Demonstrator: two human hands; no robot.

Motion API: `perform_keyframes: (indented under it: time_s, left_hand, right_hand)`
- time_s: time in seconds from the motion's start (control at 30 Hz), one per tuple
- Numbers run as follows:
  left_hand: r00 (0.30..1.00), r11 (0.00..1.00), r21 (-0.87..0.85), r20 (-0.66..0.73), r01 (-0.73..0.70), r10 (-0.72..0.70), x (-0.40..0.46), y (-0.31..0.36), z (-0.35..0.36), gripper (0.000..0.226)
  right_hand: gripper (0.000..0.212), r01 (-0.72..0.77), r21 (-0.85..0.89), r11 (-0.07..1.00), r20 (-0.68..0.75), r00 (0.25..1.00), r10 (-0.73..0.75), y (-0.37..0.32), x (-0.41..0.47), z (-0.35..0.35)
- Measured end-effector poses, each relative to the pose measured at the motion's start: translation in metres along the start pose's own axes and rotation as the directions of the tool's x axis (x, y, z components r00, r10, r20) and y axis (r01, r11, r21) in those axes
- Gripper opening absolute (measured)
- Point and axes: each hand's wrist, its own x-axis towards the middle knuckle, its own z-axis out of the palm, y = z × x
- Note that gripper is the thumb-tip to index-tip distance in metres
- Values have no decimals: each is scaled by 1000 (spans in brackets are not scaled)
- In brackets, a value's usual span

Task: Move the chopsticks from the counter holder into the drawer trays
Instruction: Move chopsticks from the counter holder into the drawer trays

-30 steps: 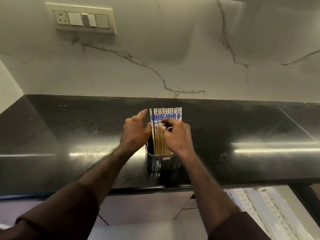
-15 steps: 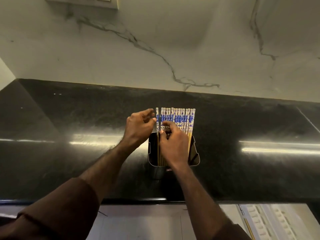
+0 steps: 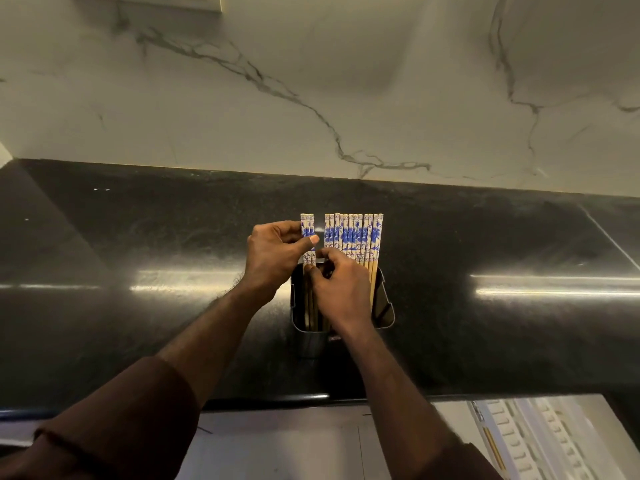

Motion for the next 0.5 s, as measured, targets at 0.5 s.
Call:
perform_keyframes:
  time_s: [0.5]
  left_hand:
    - [961, 946, -234, 105, -226, 255, -41, 149, -29, 24]
  right_hand:
    - [22, 61, 277, 959, 157, 982, -108, -41, -36, -79]
